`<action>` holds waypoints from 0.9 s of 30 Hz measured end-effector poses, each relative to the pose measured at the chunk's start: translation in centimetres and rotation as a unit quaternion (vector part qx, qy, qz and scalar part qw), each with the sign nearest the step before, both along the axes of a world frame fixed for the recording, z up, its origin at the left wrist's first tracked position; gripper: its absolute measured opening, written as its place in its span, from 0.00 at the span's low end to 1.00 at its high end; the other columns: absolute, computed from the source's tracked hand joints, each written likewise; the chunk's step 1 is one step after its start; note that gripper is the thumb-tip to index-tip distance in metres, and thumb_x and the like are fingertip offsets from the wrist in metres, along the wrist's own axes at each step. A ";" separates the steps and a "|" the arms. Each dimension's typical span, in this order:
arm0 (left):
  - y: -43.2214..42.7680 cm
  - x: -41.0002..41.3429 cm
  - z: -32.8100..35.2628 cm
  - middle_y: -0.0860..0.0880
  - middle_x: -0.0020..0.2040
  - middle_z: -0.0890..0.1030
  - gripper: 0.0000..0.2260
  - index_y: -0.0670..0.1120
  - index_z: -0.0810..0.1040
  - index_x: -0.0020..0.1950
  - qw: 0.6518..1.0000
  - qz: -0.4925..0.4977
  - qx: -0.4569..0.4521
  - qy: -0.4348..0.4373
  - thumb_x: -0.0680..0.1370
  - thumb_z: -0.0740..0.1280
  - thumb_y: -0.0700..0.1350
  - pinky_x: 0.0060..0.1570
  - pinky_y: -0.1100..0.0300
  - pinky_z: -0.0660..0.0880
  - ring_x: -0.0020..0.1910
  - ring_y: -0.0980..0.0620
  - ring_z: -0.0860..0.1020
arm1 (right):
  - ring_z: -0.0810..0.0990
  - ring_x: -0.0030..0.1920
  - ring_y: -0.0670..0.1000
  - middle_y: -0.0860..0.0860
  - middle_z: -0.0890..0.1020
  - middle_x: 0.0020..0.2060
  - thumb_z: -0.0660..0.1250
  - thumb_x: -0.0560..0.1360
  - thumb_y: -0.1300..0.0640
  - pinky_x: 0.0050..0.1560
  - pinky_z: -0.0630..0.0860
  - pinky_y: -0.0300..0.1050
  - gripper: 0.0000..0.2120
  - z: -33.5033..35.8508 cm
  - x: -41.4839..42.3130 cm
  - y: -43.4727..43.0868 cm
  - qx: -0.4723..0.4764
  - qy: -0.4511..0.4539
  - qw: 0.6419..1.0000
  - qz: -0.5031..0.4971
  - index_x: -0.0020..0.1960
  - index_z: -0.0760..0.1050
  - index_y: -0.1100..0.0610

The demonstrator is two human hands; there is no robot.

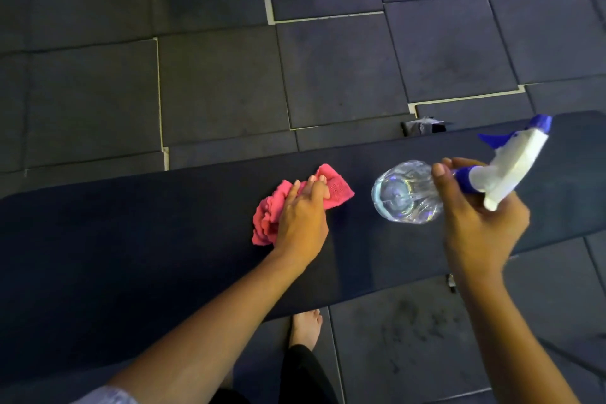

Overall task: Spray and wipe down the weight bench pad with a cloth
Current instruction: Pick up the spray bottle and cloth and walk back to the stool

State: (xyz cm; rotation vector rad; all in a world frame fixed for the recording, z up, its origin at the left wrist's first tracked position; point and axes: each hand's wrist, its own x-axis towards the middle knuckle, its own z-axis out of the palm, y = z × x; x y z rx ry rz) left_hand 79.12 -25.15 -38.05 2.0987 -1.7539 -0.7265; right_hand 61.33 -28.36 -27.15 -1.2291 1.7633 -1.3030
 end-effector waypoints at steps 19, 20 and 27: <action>3.8 4.4 2.8 0.44 0.51 0.82 0.17 0.45 0.76 0.52 0.856 0.341 0.165 0.353 0.67 0.77 0.38 0.51 0.50 0.79 0.50 0.46 0.81 | 0.84 0.43 0.47 0.50 0.86 0.43 0.75 0.73 0.58 0.46 0.80 0.43 0.06 1.5 0.4 7.4 0.062 -0.022 0.998 -0.007 0.48 0.82 0.58; 4.4 4.3 3.3 0.45 0.52 0.82 0.17 0.46 0.76 0.52 0.850 0.337 0.163 0.371 0.68 0.76 0.37 0.52 0.50 0.79 0.50 0.46 0.81 | 0.84 0.42 0.47 0.50 0.86 0.42 0.75 0.72 0.59 0.45 0.79 0.43 0.06 2.1 0.5 8.1 0.061 -0.024 0.998 -0.008 0.48 0.82 0.58; 11.1 4.1 16.1 0.47 0.53 0.82 0.22 0.50 0.75 0.55 0.840 0.207 0.135 0.483 0.67 0.76 0.33 0.54 0.48 0.79 0.52 0.47 0.81 | 0.84 0.41 0.44 0.50 0.85 0.41 0.75 0.72 0.61 0.42 0.78 0.35 0.05 12.2 1.0 15.8 0.033 -0.039 0.998 -0.034 0.48 0.82 0.59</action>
